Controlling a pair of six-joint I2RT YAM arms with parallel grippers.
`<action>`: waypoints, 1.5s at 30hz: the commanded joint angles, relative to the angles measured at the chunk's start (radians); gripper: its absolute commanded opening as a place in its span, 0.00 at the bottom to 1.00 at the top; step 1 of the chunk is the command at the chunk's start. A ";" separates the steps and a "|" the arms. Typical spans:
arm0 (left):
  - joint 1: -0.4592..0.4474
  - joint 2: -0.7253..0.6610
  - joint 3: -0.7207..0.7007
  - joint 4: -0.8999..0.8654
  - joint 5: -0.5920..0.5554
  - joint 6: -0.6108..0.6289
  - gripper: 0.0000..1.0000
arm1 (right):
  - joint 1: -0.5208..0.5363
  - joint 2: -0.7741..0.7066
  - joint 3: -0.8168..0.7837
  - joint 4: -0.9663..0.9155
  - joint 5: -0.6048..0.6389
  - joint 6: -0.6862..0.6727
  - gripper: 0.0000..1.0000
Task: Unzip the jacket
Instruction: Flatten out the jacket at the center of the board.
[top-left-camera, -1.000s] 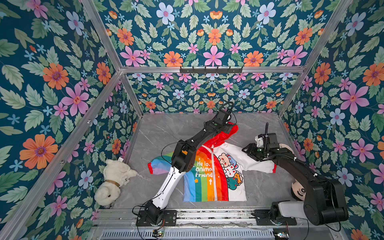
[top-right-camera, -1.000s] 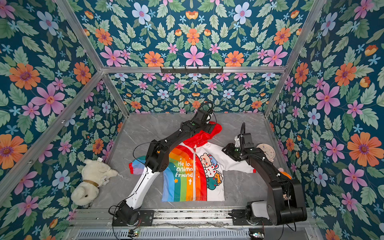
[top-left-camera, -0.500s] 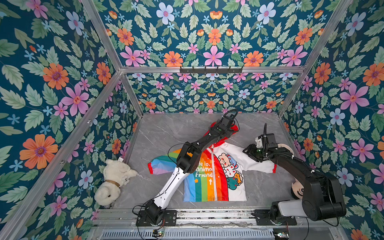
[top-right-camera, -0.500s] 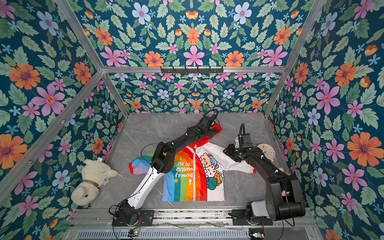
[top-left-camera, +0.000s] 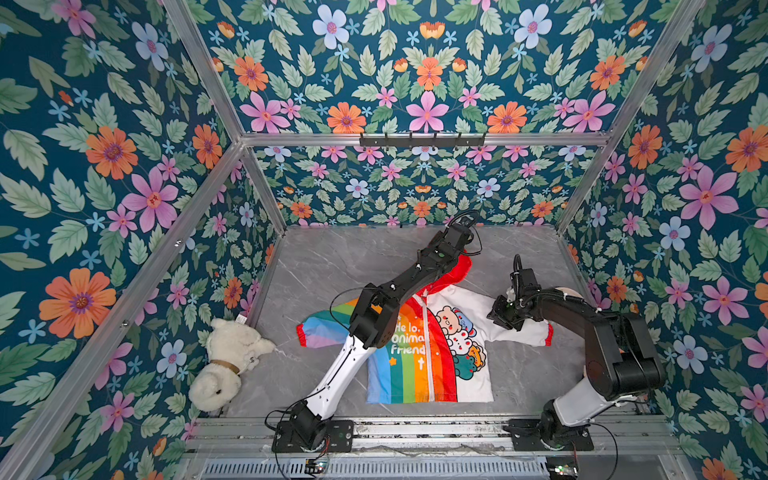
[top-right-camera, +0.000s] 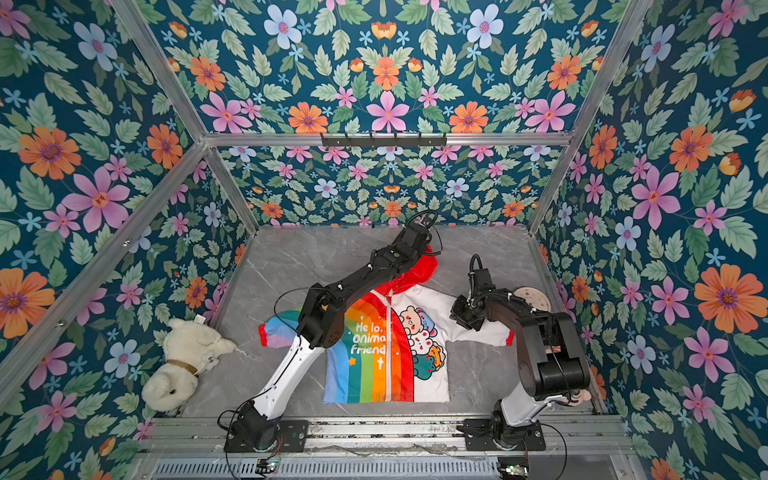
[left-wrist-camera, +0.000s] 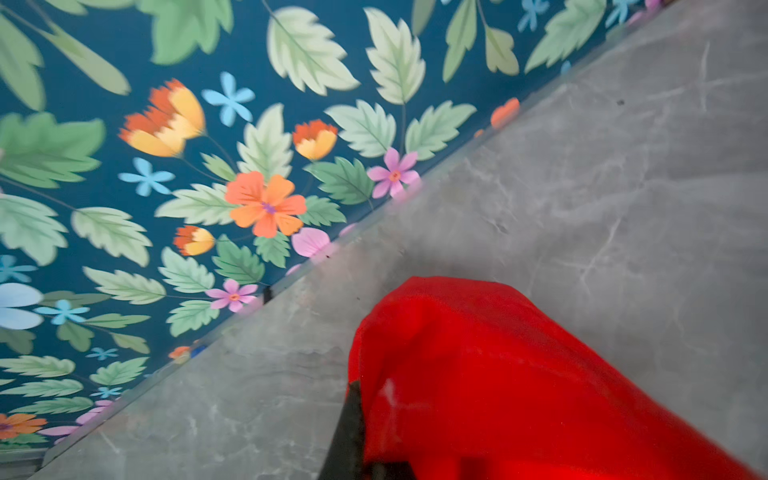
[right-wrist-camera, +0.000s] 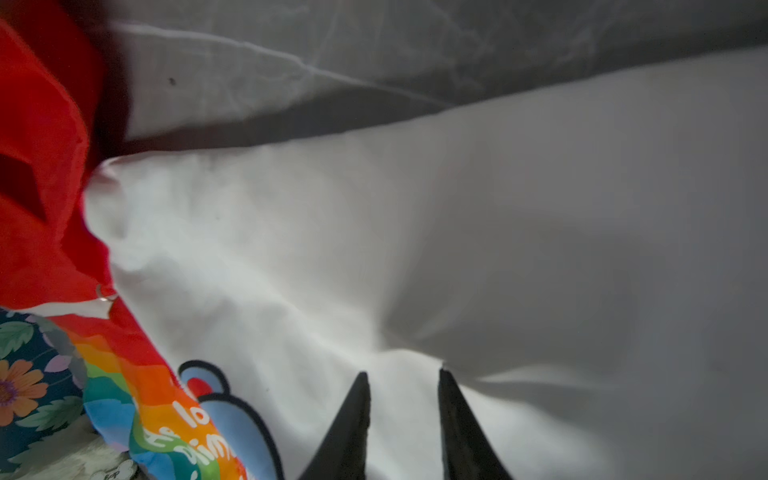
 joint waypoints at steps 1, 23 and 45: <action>0.014 -0.052 -0.037 0.024 0.005 -0.020 0.00 | 0.001 0.012 0.000 -0.039 0.046 0.030 0.27; 0.227 -0.129 -0.285 0.000 0.197 -0.219 0.07 | 0.000 0.021 -0.001 -0.070 0.056 0.029 0.25; 0.339 -0.430 -0.581 0.063 0.659 -0.544 0.99 | 0.038 -0.468 -0.078 -0.020 -0.002 -0.012 0.64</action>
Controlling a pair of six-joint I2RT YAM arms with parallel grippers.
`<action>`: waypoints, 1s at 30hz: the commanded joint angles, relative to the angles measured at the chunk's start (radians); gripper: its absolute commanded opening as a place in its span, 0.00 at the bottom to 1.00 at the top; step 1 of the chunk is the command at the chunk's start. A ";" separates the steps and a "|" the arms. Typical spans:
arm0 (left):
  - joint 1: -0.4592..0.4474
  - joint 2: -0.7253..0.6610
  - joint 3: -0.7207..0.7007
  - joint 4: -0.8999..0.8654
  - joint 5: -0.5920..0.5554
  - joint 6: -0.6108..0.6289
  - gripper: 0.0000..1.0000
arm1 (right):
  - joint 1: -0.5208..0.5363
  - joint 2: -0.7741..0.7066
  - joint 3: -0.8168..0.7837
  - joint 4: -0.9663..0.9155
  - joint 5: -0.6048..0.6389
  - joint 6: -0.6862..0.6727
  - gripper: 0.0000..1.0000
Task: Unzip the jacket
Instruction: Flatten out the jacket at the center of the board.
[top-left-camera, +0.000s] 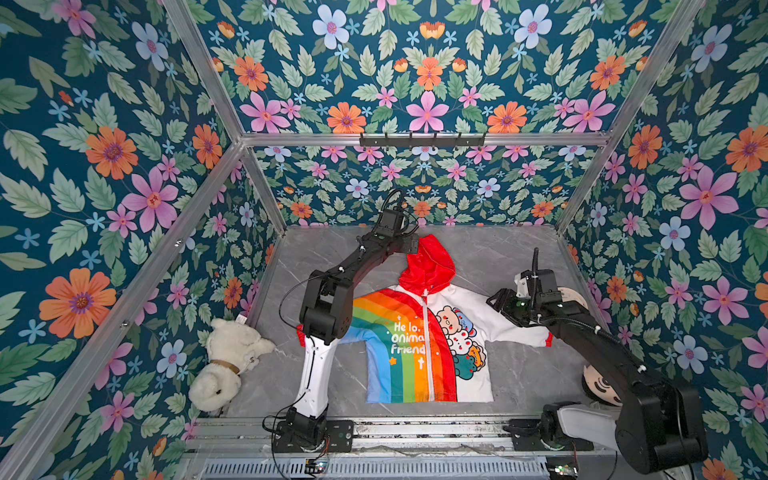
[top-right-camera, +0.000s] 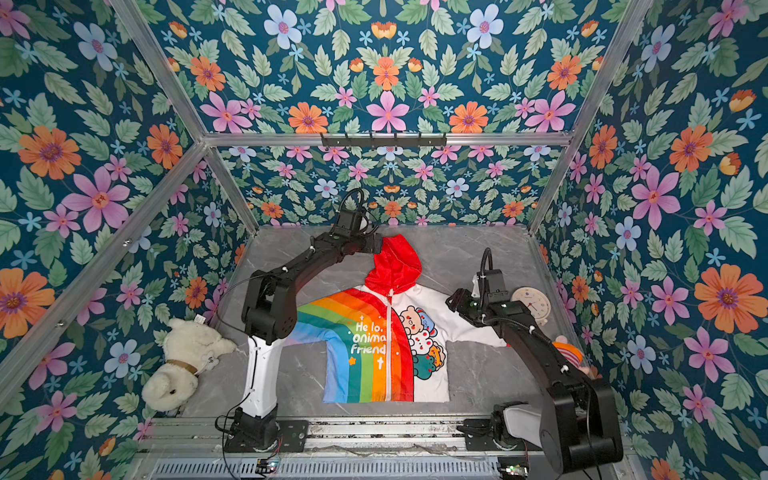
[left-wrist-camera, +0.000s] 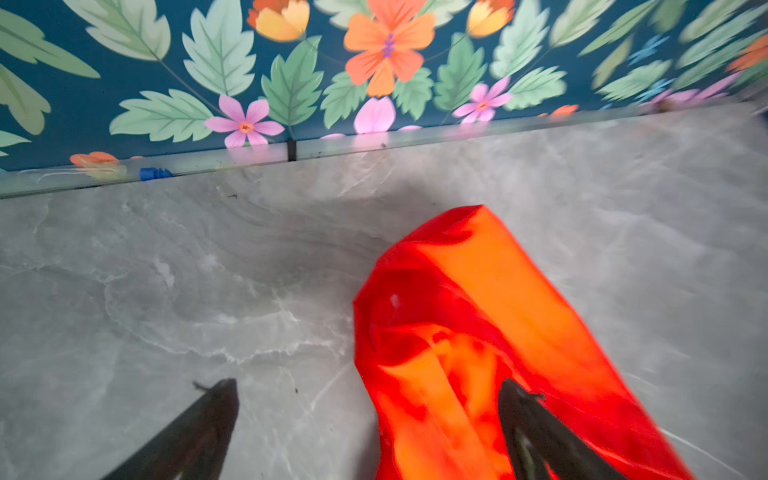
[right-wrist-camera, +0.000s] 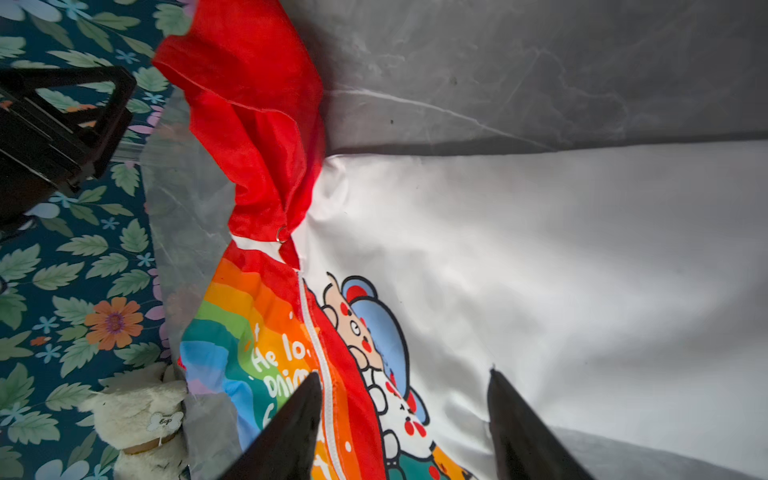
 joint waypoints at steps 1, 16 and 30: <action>0.010 -0.081 -0.089 0.075 0.096 -0.099 1.00 | 0.001 -0.059 -0.002 -0.058 0.024 0.001 0.64; 0.016 -0.561 -0.678 0.194 0.109 -0.242 0.99 | 0.075 -0.163 -0.006 -0.335 0.010 -0.021 0.59; -0.116 -0.843 -1.157 0.305 0.057 -0.368 0.94 | 0.416 0.083 -0.053 -0.097 0.046 0.113 0.28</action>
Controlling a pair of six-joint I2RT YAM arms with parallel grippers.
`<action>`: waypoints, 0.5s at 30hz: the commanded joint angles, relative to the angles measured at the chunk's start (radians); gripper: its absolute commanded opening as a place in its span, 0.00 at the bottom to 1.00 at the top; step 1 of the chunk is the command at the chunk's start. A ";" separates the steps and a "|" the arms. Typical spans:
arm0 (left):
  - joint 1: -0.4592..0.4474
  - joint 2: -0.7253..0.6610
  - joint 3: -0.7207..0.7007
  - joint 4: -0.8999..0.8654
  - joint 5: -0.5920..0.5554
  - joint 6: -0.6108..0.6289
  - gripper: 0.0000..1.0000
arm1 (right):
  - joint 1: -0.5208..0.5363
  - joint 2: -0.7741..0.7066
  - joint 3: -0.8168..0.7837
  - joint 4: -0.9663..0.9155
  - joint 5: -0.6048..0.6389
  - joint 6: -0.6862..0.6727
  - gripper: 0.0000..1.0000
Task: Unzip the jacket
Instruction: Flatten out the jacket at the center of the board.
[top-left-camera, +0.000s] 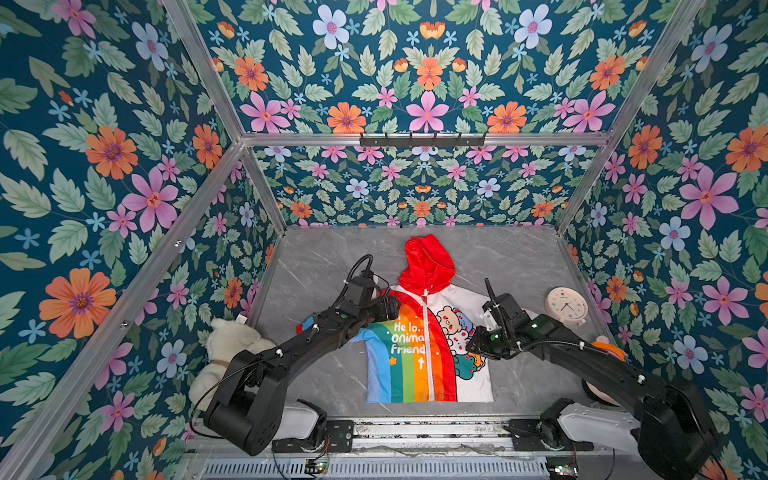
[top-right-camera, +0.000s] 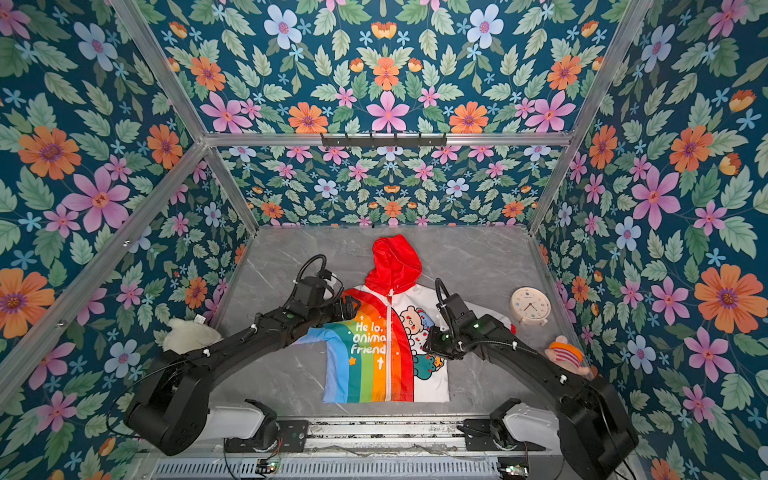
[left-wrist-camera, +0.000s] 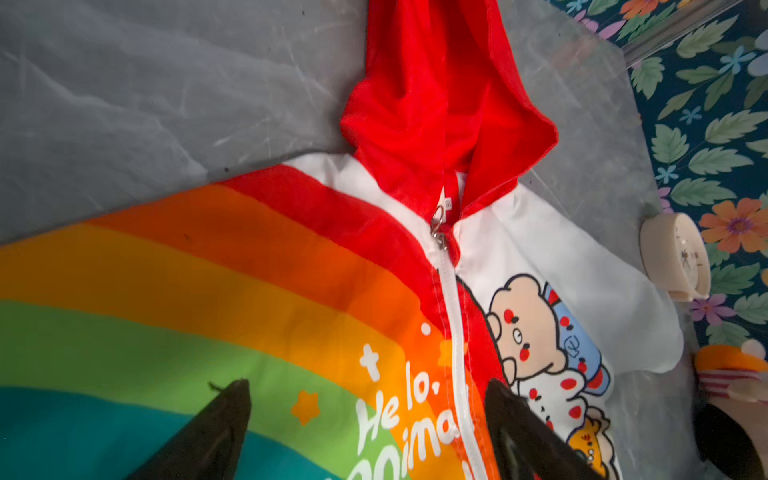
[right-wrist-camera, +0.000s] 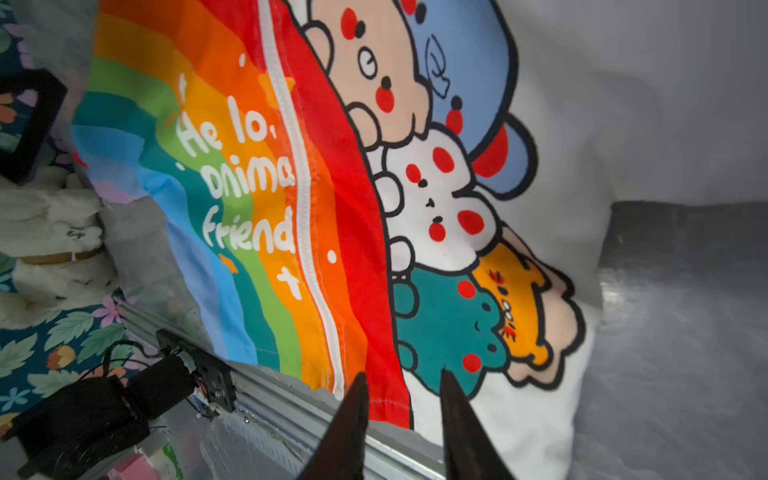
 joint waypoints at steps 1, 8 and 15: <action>-0.050 -0.011 -0.012 0.060 -0.054 -0.039 0.95 | 0.007 0.076 0.024 0.092 0.025 0.048 0.26; -0.150 0.080 0.033 0.111 -0.080 -0.061 0.96 | 0.014 0.300 0.107 0.134 0.011 0.036 0.21; -0.161 0.170 0.089 0.129 -0.076 -0.039 0.96 | 0.013 0.362 0.090 0.041 0.120 0.062 0.18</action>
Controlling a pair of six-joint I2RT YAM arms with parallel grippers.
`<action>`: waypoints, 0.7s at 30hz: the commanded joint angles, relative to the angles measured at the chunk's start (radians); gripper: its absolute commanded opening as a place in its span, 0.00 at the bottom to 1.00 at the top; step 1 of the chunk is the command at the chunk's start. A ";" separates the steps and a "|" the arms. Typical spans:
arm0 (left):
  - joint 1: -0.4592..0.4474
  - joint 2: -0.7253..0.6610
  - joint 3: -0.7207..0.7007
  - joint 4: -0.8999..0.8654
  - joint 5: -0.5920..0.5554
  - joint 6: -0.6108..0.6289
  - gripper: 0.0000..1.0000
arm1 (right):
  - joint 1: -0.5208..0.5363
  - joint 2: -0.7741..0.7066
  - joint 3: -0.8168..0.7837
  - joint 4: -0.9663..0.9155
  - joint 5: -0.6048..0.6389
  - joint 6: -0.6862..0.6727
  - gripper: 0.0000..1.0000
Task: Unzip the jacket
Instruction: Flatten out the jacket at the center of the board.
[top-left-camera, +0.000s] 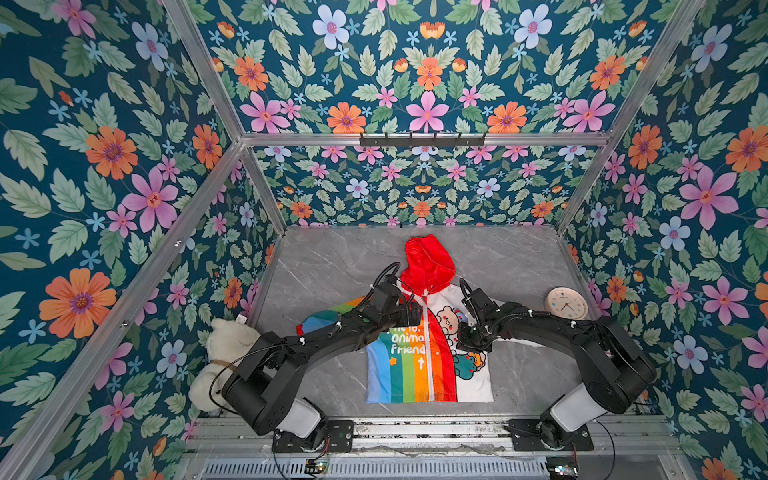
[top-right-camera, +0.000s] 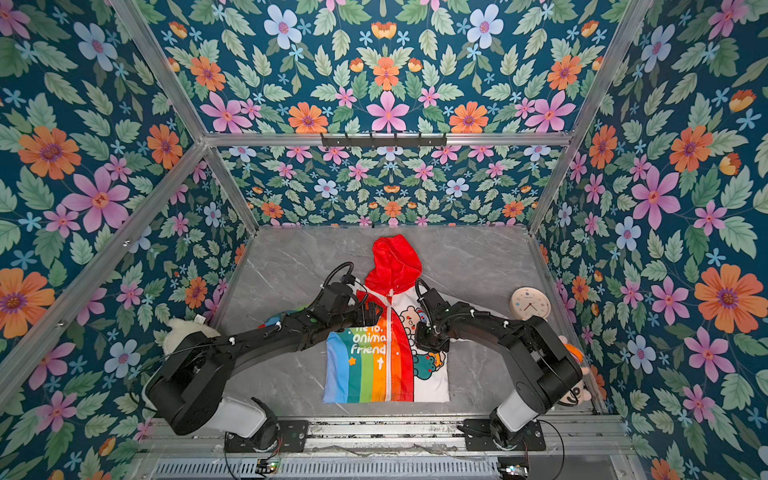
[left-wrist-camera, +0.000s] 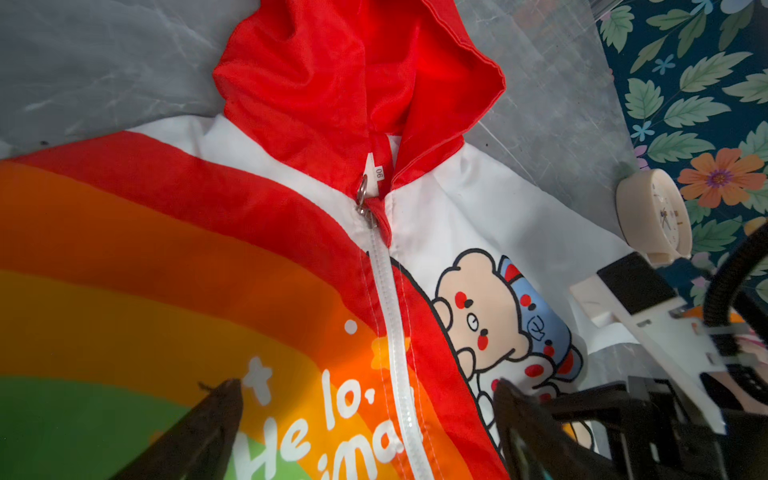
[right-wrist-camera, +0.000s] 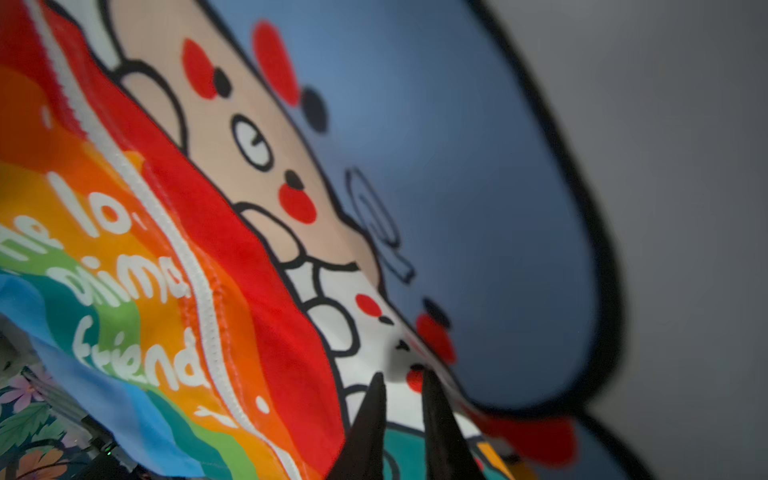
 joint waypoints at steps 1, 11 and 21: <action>0.002 0.026 0.021 0.030 -0.010 0.009 0.96 | -0.001 0.002 -0.014 -0.081 0.091 0.028 0.18; -0.002 0.113 0.069 0.040 0.035 0.020 0.96 | -0.208 -0.182 -0.180 -0.158 0.085 0.027 0.18; -0.015 0.262 0.264 -0.014 0.121 0.138 0.77 | -0.227 -0.466 -0.211 0.069 -0.102 -0.075 0.26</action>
